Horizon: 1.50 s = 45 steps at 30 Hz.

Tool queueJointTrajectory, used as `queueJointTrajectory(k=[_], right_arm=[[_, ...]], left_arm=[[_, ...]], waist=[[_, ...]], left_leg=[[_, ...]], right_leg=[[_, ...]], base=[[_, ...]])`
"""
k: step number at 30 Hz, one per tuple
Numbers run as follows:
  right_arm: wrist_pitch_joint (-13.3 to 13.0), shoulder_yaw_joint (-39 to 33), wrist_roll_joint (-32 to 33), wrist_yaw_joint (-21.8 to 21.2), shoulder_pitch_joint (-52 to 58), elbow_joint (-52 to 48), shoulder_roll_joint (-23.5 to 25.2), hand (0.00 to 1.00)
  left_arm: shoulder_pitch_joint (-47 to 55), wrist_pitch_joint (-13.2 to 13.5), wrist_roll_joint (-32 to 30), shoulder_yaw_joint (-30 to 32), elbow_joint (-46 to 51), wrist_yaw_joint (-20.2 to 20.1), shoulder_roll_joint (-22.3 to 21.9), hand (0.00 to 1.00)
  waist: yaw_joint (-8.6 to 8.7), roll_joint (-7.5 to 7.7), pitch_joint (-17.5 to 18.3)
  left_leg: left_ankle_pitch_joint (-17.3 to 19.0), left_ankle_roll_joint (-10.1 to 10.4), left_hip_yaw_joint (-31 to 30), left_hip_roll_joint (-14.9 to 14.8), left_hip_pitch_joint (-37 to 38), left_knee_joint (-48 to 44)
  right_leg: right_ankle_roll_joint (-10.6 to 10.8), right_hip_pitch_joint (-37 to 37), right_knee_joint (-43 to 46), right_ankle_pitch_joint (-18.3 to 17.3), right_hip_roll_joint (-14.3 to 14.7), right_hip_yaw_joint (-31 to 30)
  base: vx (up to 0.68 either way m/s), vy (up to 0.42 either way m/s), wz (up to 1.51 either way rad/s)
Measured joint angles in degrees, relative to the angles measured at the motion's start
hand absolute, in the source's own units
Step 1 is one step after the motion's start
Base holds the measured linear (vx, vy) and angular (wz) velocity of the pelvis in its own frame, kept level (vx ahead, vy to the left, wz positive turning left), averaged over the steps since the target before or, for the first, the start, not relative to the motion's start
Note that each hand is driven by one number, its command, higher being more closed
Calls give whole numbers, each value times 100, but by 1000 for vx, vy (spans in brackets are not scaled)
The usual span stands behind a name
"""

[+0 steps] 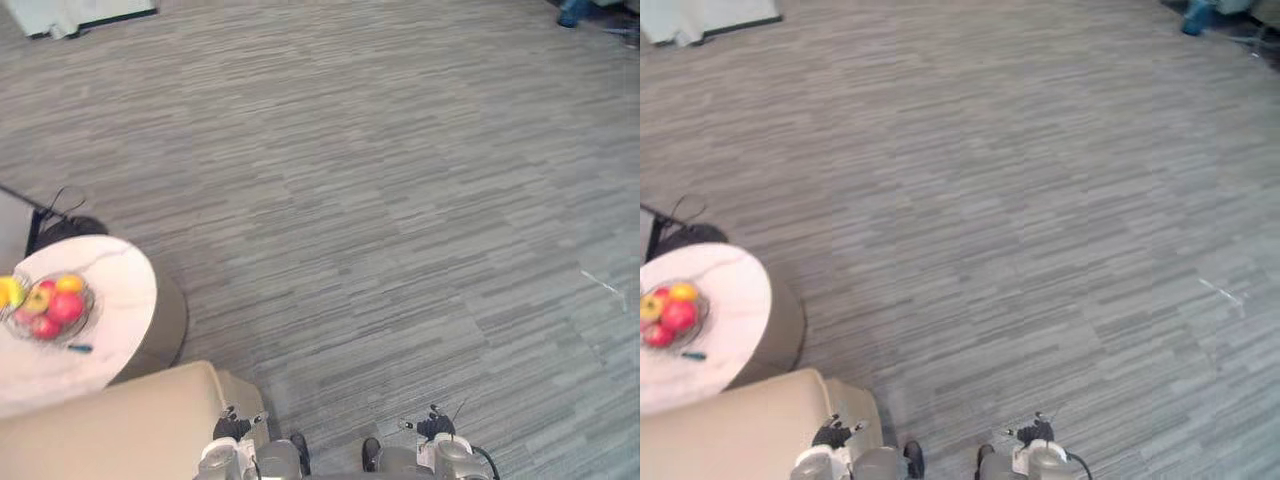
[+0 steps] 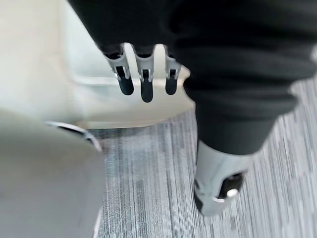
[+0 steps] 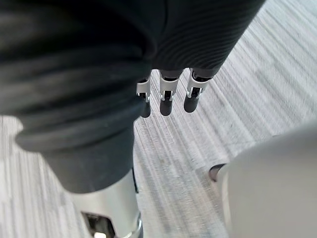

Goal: Pick up cushions and gather them together orderly.

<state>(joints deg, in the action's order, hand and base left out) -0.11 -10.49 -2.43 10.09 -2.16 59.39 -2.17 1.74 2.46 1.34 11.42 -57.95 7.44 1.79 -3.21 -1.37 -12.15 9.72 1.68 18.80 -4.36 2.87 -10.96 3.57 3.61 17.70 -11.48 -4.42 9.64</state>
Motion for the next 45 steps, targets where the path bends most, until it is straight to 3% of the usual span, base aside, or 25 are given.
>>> queueJointTrajectory(k=[2, 3, 7, 9, 11, 12, 13, 14, 16, 18, 21, 22, 24, 26, 28, 29, 31, 34, 36, 37, 38, 40, 42, 44, 45], right_arm=[[4, 0, 2, -1, -52, 23, -6, 0], [5, -3, 1, -2, -83, 34, -8, 0], [-5, -79, 5, 6, -84, 141, -107, 0], [-8, -100, 31, 13, -32, 267, -165, 0], [-28, -90, 45, 38, 55, 219, -214, 0], [-33, -68, 71, 74, 74, 157, -196, 0], [-8, -70, 127, 123, 96, 110, -246, 0], [-5, -69, 135, 144, 25, 159, -264, 0], [11, -70, 147, 155, -59, 265, -227, 0], [14, -122, 147, 172, 8, 255, -209, 0], [16, -249, 256, 232, 115, 241, -229, 0], [19, -228, 254, 232, 134, 242, -194, 0], [36, -241, 243, 221, 157, 253, -71, 0], [56, -305, 235, 218, 166, 231, -21, 0], [40, -336, 236, 213, 168, 202, -40, 0], [-1, -331, 237, 209, 144, 55, -27, 0], [-3, -276, 231, 194, 132, 15, -34, 0], [-19, -273, 235, 166, 17, 13, -76, 0], [-40, -272, 235, 146, -107, 9, -99, 0], [-43, -273, 239, 125, -124, 11, -99, 0], [-46, -275, 245, 111, -104, 18, -108, 0], [-80, -263, 236, 101, -197, 1, -290, 0], [-86, -399, 254, 112, -196, 6, -260, 0], [-60, -451, 259, 132, -156, -44, -167, 0], [-60, -451, 263, 139, -132, -55, -140, 0]], left_arm=[[-33, -45, -2, -220, -28, -3, 101, 0], [-52, -44, -6, -254, -68, -4, 143, 0], [-110, -46, -12, -397, -242, -9, 145, 0], [-115, -46, -23, -462, -226, -26, 122, 0], [-168, -40, -25, -442, -168, -33, 78, 0], [-168, -36, -25, -396, -100, -34, 49, 0], [-168, -44, -35, -388, -97, -25, -6, 0], [-166, -43, -35, -398, -16, -25, -29, 0], [-171, -33, -28, -469, 59, -24, -18, 0], [-170, -36, -33, -474, 98, -21, -15, 0], [-165, -31, -46, -477, 161, -17, -27, 0], [-148, -36, -73, -538, 142, -6, 5, 0], [-163, -24, -76, -583, 180, -15, 109, 0], [-170, -37, -73, -584, 193, -5, 127, 0], [-166, -67, -70, -662, 103, 4, 175, 0], [-149, -98, -71, -812, -17, 7, 270, 0], [-99, -109, -63, -840, -12, 8, 313, 0], [-62, -111, -34, -835, -16, 7, 319, 0], [-51, -110, -15, -841, -35, 4, 304, 0], [-51, -101, -11, -828, -42, 5, 314, 0], [-38, -89, -14, -794, -83, 4, 336, 0], [-76, -97, -35, -732, -179, 6, 174, 0], [-91, -103, -88, -675, -129, 5, 34, 0], [-76, -141, -129, -559, 131, -2, -67, 0], [-82, -141, -130, -560, 193, -9, -54, 0]], waist=[[6, 6, 1], [6, 51, 13], [87, -104, -2], [107, -91, -20], [138, -164, -67], [114, -237, -123], [23, -286, -104], [-12, -290, -108], [-23, -234, -141], [-21, -213, -144], [-56, -144, -132], [-103, -57, 10], [-101, 79, 40], [-174, 137, 41], [-125, 133, 36], [-38, 122, 26], [-16, 92, 1], [10, 54, -25], [57, 20, -64], [72, 76, -97], [108, 166, -85], [182, -102, -55], [206, -209, -70], [180, -397, -171], [154, -371, -198]], left_leg=[[0, 1, 430, -28, 158, 162], [6, 11, 589, -45, 216, 188], [40, 126, 630, -325, 428, 101], [183, 330, 626, -777, 85, -1179], [48, 113, 407, -1283, -469, -2862], [-94, -179, 283, -1510, -711, -3617], [210, -124, -92, -1436, -973, -4073], [596, 9, -369, -1074, -1212, -3903], [797, -9, -534, -641, -1387, -3064], [753, 14, -696, -355, -1554, -2160], [-261, 226, -1130, 104, -1654, -763], [-297, 101, -972, 256, -1520, -634], [83, -80, -805, 308, -1649, -941], [267, -206, -553, 287, -1470, -1044], [369, -320, -419, 291, -844, -802], [384, -330, -428, 286, -306, -463], [384, -330, -338, 266, 211, -42], [386, -325, -162, 128, 687, 340], [386, -321, -107, 44, 867, 503], [430, -195, -134, 89, 976, 538], [603, 91, -289, 152, 1231, 574], [709, 254, -463, -99, 1290, 416], [698, 269, -679, -355, 697, -858], [259, 210, -982, -1122, -463, -3797], [312, 233, -975, -1206, -591, -4205]], right_leg=[[-207, 192, 218, -45, -686, 1992], [-346, 330, 215, 93, -913, 2589], [-484, 160, 52, 111, -476, 2355], [-579, -106, -275, 46, -191, 2206], [-625, -399, -564, 15, 129, 2058], [-709, -553, -602, -50, 277, 1867], [-810, -590, -549, -180, 392, 1515], [-842, -583, -529, -215, 382, 1156], [-773, -647, -547, -186, 322, 732], [-695, -790, -684, -242, 246, 436], [-405, -985, -833, -408, 36, -130], [-290, -998, -972, -414, -90, -398], [-116, -954, -934, -322, -216, -508], [40, -694, -157, -405, -305, -627], [607, -6, 1810, -245, -482, -614], [497, 395, 2935, -327, -690, -74], [136, 669, 3168, -524, -878, 507], [-91, 1214, 2322, -579, -836, 1138], [-131, 1564, 1231, -149, -611, 1216], [-238, 1612, 573, 412, -494, 1107], [-600, 1677, 496, 956, -441, 924], [-635, 1751, 1084, 388, -349, 1026], [-619, 1626, 1096, 27, -279, 1137], [-840, 870, 762, -277, 141, 1330], [-868, 678, 719, -354, 205, 1330]], base=[[117, -37, -99], [147, -91, -90], [177, -204, -72], [142, -233, -48], [89, -216, -53], [100, -83, -95], [160, 13, -152], [210, 80, -148], [231, 105, -137], [254, 134, -101], [340, 223, -89], [408, 188, -68], [495, 194, -55], [394, 170, -50], [442, 137, -42], [482, 100, -16], [398, 32, -20], [370, -47, -25], [388, -121, -5], [526, -225, 21], [473, -234, 27], [477, -265, 28], [472, -313, 30], [517, -284, 6], [551, -212, -15]])
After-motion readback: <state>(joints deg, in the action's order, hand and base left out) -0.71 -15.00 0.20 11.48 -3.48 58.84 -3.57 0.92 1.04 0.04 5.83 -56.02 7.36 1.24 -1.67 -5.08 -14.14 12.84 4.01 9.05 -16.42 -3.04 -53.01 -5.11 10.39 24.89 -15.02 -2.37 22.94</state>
